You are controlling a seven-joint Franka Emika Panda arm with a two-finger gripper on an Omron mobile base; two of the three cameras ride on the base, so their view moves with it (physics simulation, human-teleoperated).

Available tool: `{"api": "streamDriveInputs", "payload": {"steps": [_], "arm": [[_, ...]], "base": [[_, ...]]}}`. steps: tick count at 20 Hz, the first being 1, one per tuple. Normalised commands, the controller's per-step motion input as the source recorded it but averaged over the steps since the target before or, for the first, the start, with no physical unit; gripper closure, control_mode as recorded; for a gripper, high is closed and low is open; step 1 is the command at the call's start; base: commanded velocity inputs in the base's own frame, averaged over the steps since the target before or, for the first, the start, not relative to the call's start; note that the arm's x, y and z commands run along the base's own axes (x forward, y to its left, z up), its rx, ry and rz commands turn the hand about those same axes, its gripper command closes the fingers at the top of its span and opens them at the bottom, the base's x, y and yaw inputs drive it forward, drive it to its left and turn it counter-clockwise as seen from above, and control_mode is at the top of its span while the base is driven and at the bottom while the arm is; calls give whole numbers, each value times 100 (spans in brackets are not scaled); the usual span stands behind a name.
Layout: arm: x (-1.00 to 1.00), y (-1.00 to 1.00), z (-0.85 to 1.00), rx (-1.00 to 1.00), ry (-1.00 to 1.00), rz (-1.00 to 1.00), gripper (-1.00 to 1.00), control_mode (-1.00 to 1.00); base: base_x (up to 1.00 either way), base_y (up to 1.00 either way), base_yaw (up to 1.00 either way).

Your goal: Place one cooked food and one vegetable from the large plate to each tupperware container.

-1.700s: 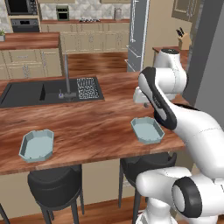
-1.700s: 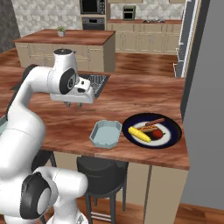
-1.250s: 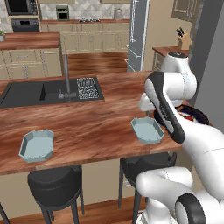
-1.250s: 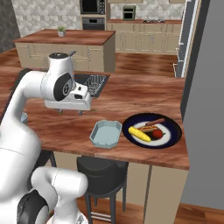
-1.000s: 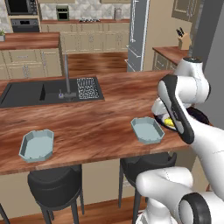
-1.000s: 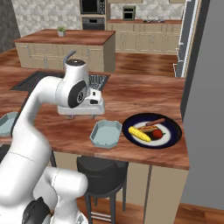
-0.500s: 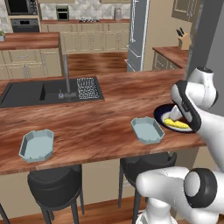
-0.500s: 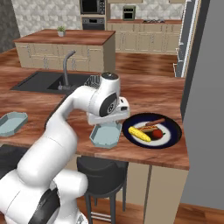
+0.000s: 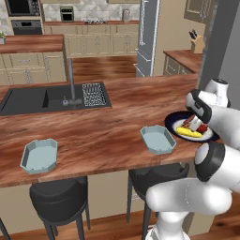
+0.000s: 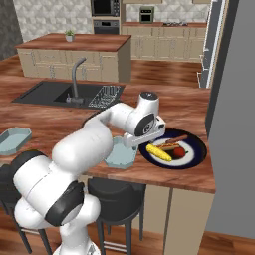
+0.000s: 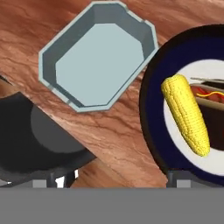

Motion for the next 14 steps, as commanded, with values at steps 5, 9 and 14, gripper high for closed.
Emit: {"api": "streamDriveInputs", "payload": {"steps": [5,9,14], "arm": [[65,-11,-43,-6,0,-2,-100,-100],[61,-5,-38,-5,0,-9,-100,-100],[20,-16,-43,-1,0,-1,-100,-100]], "base": [[0,0,0],[0,0,0],[0,0,0]]}}
